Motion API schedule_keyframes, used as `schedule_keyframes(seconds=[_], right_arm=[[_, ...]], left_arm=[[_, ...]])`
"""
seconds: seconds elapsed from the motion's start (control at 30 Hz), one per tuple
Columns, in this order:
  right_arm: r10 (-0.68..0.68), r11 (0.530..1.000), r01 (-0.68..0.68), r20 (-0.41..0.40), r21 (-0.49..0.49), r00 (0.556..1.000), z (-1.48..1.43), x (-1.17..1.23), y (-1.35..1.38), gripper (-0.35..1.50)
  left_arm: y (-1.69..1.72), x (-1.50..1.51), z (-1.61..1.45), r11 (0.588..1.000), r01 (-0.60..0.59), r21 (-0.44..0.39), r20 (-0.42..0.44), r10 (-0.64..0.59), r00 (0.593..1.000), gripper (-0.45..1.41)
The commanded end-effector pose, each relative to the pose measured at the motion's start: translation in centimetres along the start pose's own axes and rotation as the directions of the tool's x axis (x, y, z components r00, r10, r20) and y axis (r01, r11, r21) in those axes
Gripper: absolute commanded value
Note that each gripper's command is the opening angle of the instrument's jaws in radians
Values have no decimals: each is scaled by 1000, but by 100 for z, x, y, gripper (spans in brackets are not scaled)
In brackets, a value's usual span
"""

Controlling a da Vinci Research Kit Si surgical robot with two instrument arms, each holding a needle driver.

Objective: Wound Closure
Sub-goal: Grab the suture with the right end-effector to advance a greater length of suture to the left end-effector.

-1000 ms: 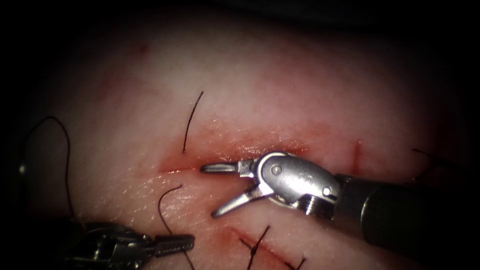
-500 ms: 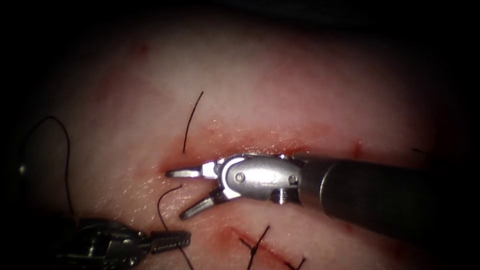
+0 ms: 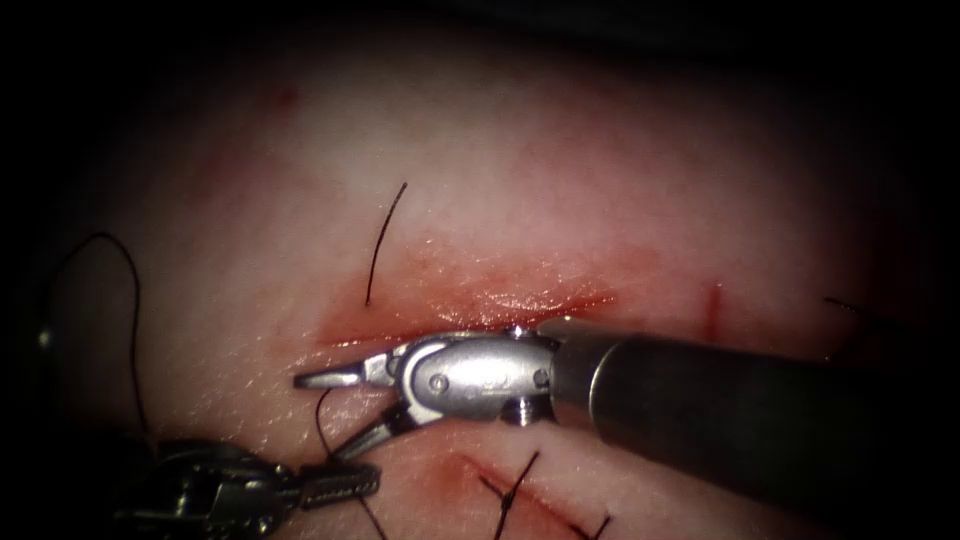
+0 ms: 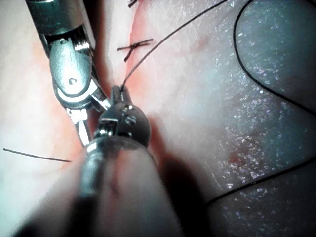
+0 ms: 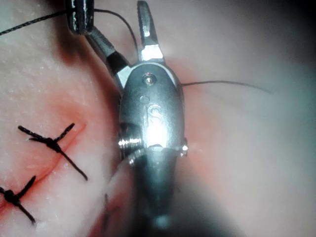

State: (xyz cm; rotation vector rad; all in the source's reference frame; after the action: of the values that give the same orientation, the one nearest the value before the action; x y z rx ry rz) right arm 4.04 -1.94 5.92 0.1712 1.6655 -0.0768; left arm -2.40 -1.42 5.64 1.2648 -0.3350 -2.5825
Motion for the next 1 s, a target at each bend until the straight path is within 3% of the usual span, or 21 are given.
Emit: schedule_keyframes(seconds=[0.03,0.07,0.1,0.33,0.4,0.5,0.53,0.57,0.63,0.7,1.0], right_arm=[[1,1000,-1,3,-5,1000,8,-2,3,52],[14,1000,-14,12,-16,1000,7,-1,2,19],[38,999,-38,18,-27,999,8,0,2,-35],[70,998,-70,57,5,996,14,1,-5,-35],[77,997,-77,58,3,995,10,-3,-2,-35],[106,994,-104,78,-29,991,1,-8,5,-35],[108,994,-105,83,-38,991,-2,-10,8,-35],[123,991,-119,90,-54,988,-9,-17,14,-35],[144,988,-137,99,-72,985,-18,-26,20,-35],[186,980,-176,108,-96,977,-31,-45,32,-35],[268,957,-251,113,-144,957,-47,-78,66,-35]], left_arm=[[-1,-2,9,1000,-2,2,-1,2,1000,-45],[-1,-2,9,1000,-2,2,-1,2,1000,-45],[-1,-2,9,1000,-2,2,-1,2,1000,-45],[-1,-4,10,1000,-2,4,-5,2,1000,-45],[-2,-5,10,1000,-7,16,-7,7,1000,-13],[-2,-5,11,998,22,57,-16,-21,1000,71],[-2,-5,12,996,25,81,-21,-24,1000,81],[-2,-3,15,991,38,130,-35,-34,999,73],[-2,0,18,989,5,149,-56,4,998,52],[-1,7,25,987,-53,151,-116,71,991,44],[8,8,47,983,-92,160,-162,118,980,42]])
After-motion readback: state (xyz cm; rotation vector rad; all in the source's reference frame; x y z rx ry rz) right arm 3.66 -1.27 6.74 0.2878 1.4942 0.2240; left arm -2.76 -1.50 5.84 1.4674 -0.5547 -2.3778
